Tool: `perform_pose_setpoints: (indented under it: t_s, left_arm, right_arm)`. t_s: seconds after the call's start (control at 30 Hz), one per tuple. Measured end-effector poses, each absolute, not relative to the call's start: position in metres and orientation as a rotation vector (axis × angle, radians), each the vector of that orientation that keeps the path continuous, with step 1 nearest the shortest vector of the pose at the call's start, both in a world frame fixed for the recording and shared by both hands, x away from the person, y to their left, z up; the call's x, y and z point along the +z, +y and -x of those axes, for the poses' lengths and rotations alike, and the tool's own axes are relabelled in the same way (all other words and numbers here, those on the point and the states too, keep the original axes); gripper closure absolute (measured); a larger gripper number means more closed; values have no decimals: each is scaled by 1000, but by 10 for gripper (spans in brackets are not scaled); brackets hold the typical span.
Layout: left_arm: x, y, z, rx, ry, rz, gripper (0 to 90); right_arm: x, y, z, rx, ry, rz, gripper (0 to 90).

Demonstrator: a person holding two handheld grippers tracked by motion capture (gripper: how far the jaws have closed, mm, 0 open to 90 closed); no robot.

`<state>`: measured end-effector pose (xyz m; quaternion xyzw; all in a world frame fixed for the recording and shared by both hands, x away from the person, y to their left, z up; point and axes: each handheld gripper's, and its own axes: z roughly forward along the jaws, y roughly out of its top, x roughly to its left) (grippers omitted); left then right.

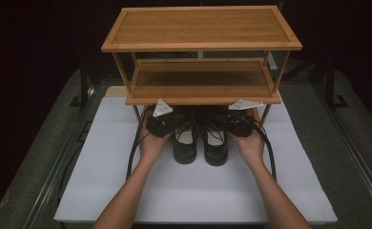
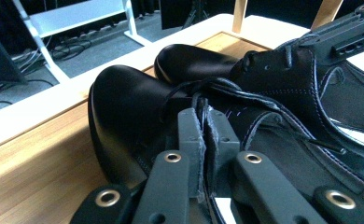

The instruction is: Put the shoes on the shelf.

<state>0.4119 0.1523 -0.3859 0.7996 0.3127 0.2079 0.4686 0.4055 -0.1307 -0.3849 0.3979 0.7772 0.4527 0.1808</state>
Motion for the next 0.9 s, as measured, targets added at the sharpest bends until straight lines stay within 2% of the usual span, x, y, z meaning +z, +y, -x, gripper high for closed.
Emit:
perform_pose_setpoints:
  t_s: [0.1,0.13,0.17,0.27,0.4,0.57,0.67,0.9]
  left_arm:
    - [-384,153,-412,503,761,-1968,805]
    - [-383,154,-411,490,763,-1968,743]
    - [-382,156,-411,481,763,-1971,743]
    - [-376,165,-406,446,757,-1971,613]
    - [-371,177,-396,437,740,-1984,479]
    - [-368,191,-380,420,736,-1998,338]
    - [-369,199,-363,394,717,-2018,279]
    - [-389,209,-335,355,702,-2051,247]
  right_arm:
    - [-384,-132,-407,1300,2199,-1135,806]
    - [-383,-132,-406,1295,2197,-1135,780]
    - [-382,-134,-405,1293,2192,-1138,737]
    - [-377,-141,-403,1312,2195,-1168,608]
    - [-370,-151,-392,1334,2225,-1168,520]
    - [-363,-161,-370,1328,2222,-1138,363]
    - [-364,-170,-350,1333,2219,-1133,292]
    - [-376,-185,-320,1331,2233,-1141,273]
